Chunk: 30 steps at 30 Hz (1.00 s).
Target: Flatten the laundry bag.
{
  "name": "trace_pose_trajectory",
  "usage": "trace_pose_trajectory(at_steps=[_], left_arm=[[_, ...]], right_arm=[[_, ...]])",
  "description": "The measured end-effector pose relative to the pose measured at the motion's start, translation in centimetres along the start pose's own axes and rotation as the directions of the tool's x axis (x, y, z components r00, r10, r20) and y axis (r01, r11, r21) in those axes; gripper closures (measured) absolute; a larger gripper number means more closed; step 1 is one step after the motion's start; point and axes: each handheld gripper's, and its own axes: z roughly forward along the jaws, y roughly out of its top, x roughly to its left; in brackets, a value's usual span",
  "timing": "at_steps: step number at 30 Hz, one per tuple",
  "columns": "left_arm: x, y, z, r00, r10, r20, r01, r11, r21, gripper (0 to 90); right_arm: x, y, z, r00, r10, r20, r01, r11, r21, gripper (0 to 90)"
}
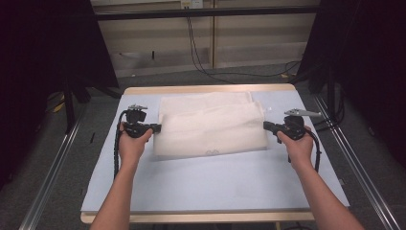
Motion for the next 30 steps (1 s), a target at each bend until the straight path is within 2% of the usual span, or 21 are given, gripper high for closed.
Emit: trace_pose_trajectory(at_steps=[2, 5, 9, 11, 12, 14, 18, 19, 22, 29, 30], left_arm=[[-0.1, -0.6, -0.3, 1.0000, 0.006, 0.004, -0.006, 1.0000, 0.000, 83.4], [-0.3, -1.6, -0.6, 0.9997, -0.013, 0.020, 0.013, 0.9998, -0.016, 83.6], [-0.5, -2.6, -1.1, 0.9992, -0.009, 0.038, 0.010, 0.9998, -0.016, 83.7], [-0.7, -3.0, -1.4, 0.9989, -0.010, 0.046, 0.011, 0.9996, -0.026, 83.6], [-0.8, -3.2, -1.6, 0.9986, -0.017, 0.050, 0.019, 0.9992, -0.034, 83.6], [-0.9, -3.7, -1.8, 0.9983, -0.008, 0.058, 0.010, 0.9994, -0.033, 83.6], [-1.2, -4.6, -1.9, 0.9980, -0.003, 0.063, 0.005, 0.9995, -0.033, 83.6], [-1.3, -4.7, -1.9, 0.9977, -0.014, 0.066, 0.017, 0.9991, -0.038, 83.6], [-1.3, -5.1, -1.8, 0.9976, -0.016, 0.068, 0.018, 0.9993, -0.033, 83.5], [-1.5, -5.9, -1.9, 0.9967, -0.020, 0.078, 0.024, 0.9989, -0.040, 83.4], [-1.6, -6.0, -1.9, 0.9966, -0.010, 0.082, 0.013, 0.9994, -0.031, 83.3]], right_arm=[[0.0, -0.5, -0.6, 1.0000, 0.003, -0.007, -0.003, 1.000, -0.007, 90.0], [0.3, -1.3, -1.3, 0.9999, -0.014, -0.007, 0.014, 1.000, -0.013, 90.0], [0.5, -2.2, -2.2, 0.9994, -0.031, -0.016, 0.031, 0.999, -0.020, 90.0], [0.6, -2.8, -2.9, 0.9983, -0.048, -0.033, 0.048, 0.999, -0.027, 90.0], [0.6, -2.8, -2.9, 0.9983, -0.048, -0.033, 0.048, 0.999, -0.027, 90.0], [0.7, -3.5, -3.6, 0.9980, -0.045, -0.045, 0.044, 0.999, -0.024, 90.0], [0.9, -4.4, -4.1, 0.9973, -0.053, -0.051, 0.052, 0.998, -0.022, 90.0], [0.9, -4.6, -4.2, 0.9972, -0.049, -0.057, 0.048, 0.999, -0.017, 90.0], [0.9, -5.4, -4.4, 0.9966, -0.054, -0.063, 0.053, 0.999, -0.010, 90.0], [1.1, -6.1, -4.9, 0.9956, -0.058, -0.073, 0.058, 0.998, -0.002, 90.0], [1.1, -6.2, -5.0, 0.9952, -0.062, -0.076, 0.062, 0.998, 0.001, 90.0]])
